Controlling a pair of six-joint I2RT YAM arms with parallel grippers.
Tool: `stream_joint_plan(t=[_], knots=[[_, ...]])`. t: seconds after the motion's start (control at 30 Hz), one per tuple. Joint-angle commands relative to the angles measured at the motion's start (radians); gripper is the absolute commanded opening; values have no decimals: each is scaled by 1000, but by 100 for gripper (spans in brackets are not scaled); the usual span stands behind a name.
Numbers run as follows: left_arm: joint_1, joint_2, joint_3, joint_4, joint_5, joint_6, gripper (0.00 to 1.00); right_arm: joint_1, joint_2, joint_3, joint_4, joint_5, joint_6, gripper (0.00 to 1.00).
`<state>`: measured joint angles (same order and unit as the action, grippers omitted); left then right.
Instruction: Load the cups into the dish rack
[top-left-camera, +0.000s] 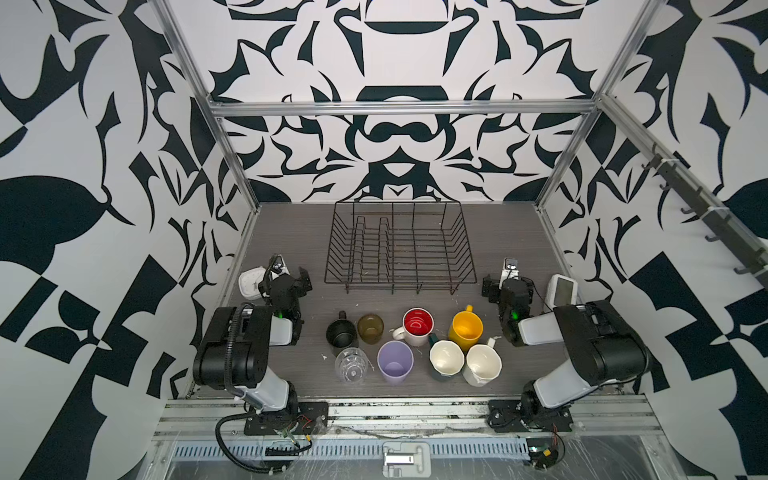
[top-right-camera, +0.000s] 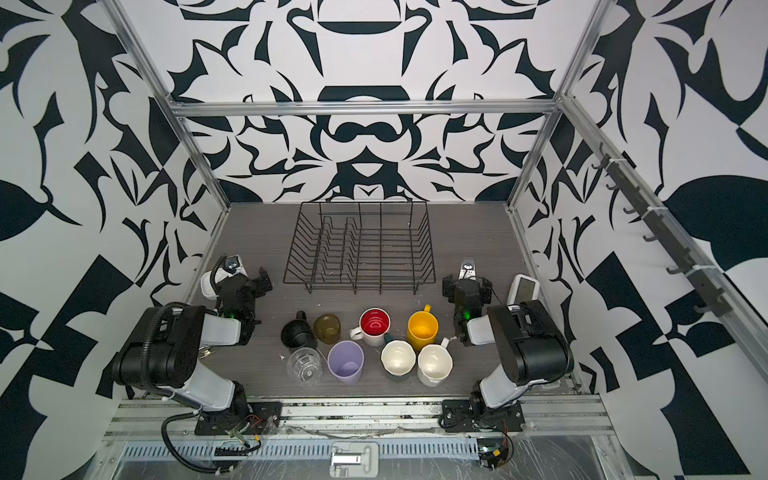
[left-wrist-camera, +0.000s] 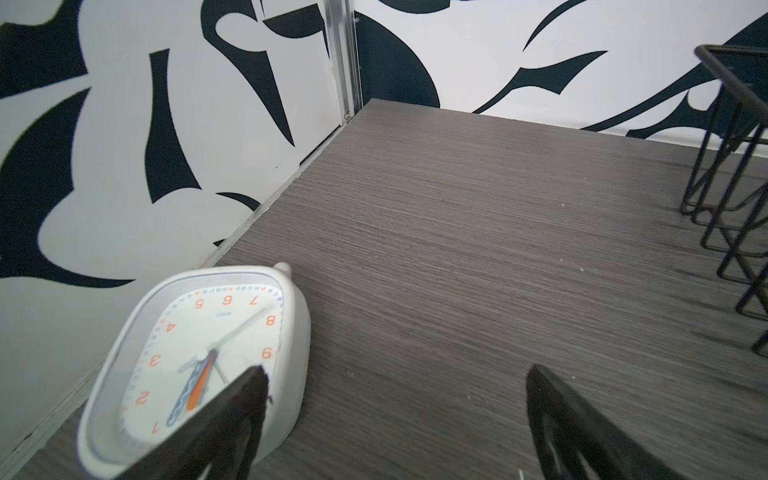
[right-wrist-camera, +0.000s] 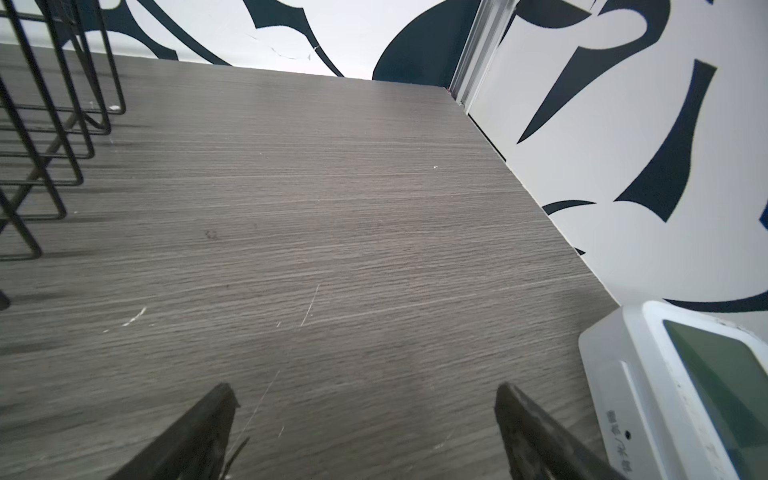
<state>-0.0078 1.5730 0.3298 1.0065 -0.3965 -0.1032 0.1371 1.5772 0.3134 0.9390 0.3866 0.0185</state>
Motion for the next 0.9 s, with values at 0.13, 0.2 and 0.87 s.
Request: stream_joint_plan(t=[0.13, 0.2, 0.87], knots=[[-3, 1, 13, 12, -8, 5, 99, -1, -15, 24, 22, 14, 5, 100], [-4, 2, 13, 12, -7, 5, 99, -2, -16, 24, 21, 16, 6, 100], [-2, 2, 19, 0, -2, 7, 99, -2, -15, 26, 19, 14, 2, 100]])
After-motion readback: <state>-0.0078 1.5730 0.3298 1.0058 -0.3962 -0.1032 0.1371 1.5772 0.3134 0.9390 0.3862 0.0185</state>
